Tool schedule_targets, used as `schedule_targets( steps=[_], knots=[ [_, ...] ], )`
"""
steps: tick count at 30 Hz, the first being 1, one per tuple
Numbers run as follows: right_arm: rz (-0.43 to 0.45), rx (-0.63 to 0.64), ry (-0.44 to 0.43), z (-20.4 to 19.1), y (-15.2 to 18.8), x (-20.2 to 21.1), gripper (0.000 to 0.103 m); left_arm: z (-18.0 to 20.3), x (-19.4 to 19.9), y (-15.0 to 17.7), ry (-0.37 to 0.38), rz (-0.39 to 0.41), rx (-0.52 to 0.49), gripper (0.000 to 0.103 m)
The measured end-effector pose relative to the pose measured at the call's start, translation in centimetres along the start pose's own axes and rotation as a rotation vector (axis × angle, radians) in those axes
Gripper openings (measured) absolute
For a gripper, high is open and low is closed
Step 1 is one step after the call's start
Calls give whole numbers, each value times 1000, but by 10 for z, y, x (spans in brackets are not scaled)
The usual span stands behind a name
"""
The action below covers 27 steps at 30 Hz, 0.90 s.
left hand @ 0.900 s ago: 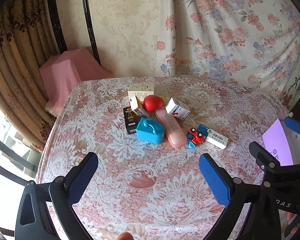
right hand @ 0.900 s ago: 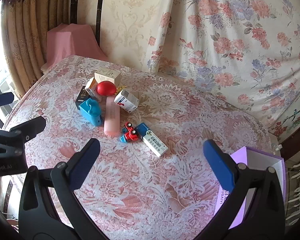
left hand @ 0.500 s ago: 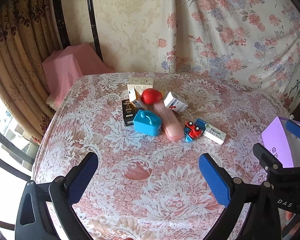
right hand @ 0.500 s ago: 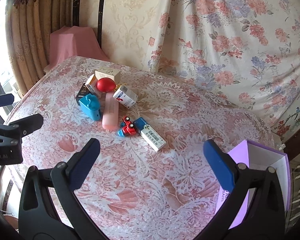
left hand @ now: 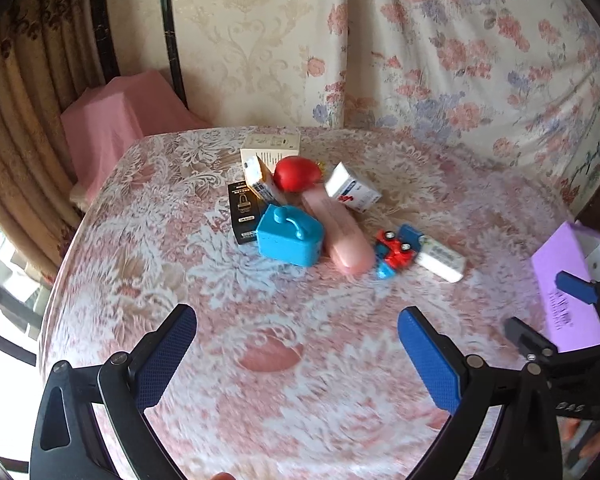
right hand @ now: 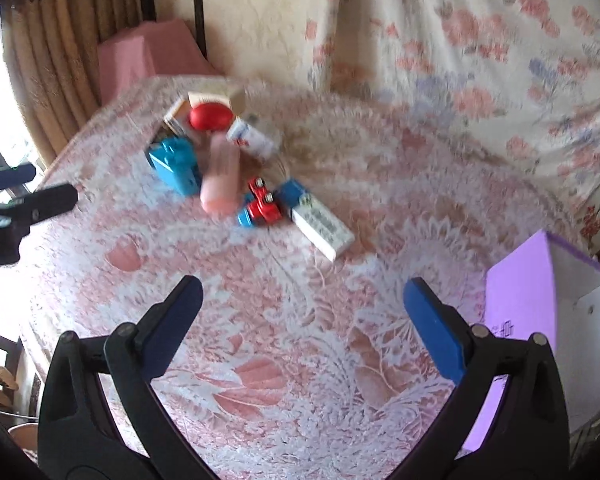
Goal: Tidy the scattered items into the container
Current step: 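Reach both tools toward the items, grasp the white-and-blue medicine box with right gripper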
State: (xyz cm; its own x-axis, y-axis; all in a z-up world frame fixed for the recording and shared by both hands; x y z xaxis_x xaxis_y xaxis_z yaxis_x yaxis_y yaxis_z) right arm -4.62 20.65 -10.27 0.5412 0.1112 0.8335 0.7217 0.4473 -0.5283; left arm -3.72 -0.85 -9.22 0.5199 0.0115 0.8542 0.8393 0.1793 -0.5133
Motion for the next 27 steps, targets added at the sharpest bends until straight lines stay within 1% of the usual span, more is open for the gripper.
schedule_targets(
  steps=[1, 3, 5, 8, 11, 13, 14, 16, 18, 21, 23, 27],
  knots=[
    [-11, 1, -5, 1, -1, -6, 98, -3, -5, -1, 0, -21, -1, 102],
    [-33, 4, -13, 4, -3, -20, 96, -10, -23, -8, 29, -41, 21, 102],
    [-53, 8, -19, 5, -6, -32, 91, -15, -38, -16, 49, -45, 48, 102],
    [-89, 22, -18, 6, -13, -53, 86, -15, -58, -27, 90, -43, 56, 102],
    [-113, 28, -19, 10, -19, -68, 85, -12, -79, -37, 114, -61, 64, 102],
    [-119, 30, -27, 13, -23, -77, 85, -11, -89, -43, 123, -64, 89, 101],
    [-123, 34, -38, 14, -24, -82, 85, -10, -93, -45, 122, -67, 104, 102],
    [-132, 51, -59, 17, -26, -91, 85, -12, -100, -47, 91, -76, 145, 101],
    [-140, 81, -79, 20, -27, -101, 84, -14, -105, -45, 87, -92, 201, 102],
    [-156, 132, -116, 25, -28, -119, 80, -13, -110, -42, 77, -105, 230, 101],
    [-168, 166, -145, 27, -30, -132, 72, -11, -113, -41, 70, -110, 249, 101],
    [-184, 225, -187, 30, -30, -152, 67, -5, -114, -38, 62, -124, 315, 99]
  ],
)
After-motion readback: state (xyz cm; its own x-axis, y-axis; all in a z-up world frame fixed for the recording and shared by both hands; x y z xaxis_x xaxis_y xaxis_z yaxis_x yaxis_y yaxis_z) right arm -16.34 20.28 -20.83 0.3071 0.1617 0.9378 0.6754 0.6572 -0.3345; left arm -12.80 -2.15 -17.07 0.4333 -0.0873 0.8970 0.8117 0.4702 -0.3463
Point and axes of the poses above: each gripper's, at about its wrist camera, not at the fingertips, and x roughly against the way its jaws point, z to its right, y to its underside, the point moved 3 cm from there along -x, roughly the way its jaws point, and after that the axes turned 9 degrees about x, right-handed, at the moved point
